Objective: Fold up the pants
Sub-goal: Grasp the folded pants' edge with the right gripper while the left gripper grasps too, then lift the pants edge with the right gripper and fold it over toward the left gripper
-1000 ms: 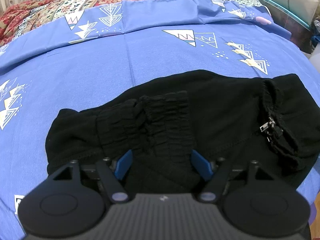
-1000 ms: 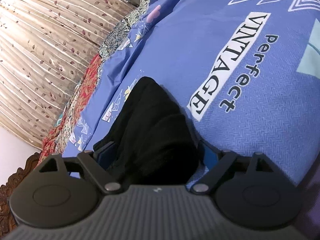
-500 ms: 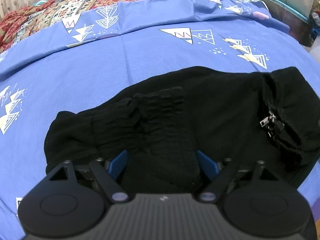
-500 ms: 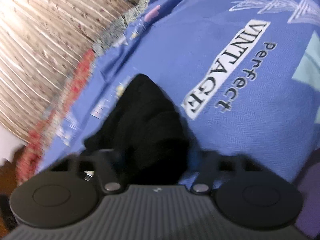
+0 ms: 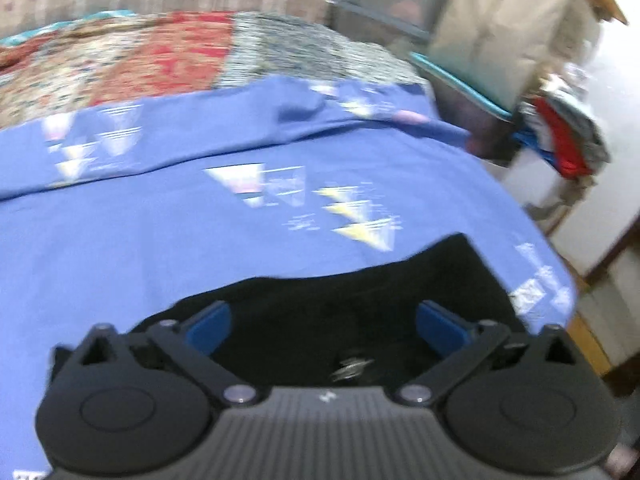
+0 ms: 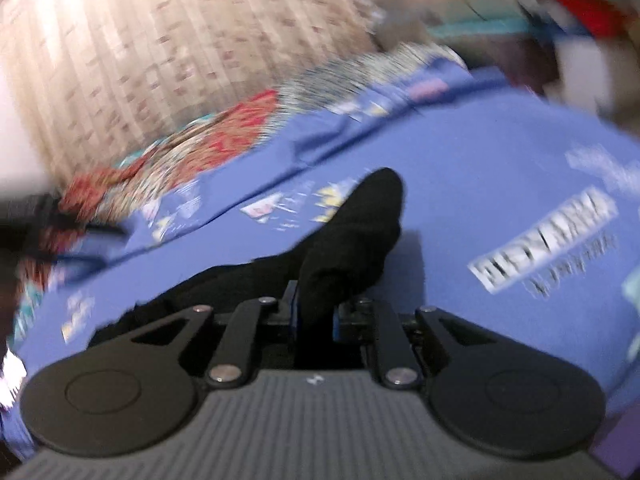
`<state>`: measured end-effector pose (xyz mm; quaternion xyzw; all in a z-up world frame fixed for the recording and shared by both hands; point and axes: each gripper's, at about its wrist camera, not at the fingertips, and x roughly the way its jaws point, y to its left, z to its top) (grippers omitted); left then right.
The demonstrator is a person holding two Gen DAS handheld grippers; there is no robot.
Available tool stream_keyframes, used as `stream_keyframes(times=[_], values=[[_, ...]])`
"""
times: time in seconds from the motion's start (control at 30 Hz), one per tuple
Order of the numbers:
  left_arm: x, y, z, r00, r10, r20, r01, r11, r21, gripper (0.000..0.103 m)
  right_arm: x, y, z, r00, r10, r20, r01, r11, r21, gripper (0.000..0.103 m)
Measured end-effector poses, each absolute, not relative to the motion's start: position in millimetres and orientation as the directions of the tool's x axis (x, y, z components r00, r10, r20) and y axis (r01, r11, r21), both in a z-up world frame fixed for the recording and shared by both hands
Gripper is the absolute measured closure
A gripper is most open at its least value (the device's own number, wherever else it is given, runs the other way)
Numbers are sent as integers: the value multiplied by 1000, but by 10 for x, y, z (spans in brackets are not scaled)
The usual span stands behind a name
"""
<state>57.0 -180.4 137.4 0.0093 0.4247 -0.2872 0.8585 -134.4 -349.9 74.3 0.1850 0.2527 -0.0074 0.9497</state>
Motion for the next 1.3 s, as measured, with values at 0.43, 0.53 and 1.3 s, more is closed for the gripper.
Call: stream_keyframes(times=[0.43,0.53,1.3], values=[[529,-2478,1164,389,-476,-789,602,779,-173,59,-1424,-2823,827,880,218,-423,-238,971,5,86],[623,-2224,1164,391,-476,-787,548,808,-217,91,-1456,-2806,825,871,265,-413,-282,959,22,86],[602,-346,1247,508,-544,-668,303,838,-453,92,-1142,-2207,898,717,524,-460,-549,831,92,91]])
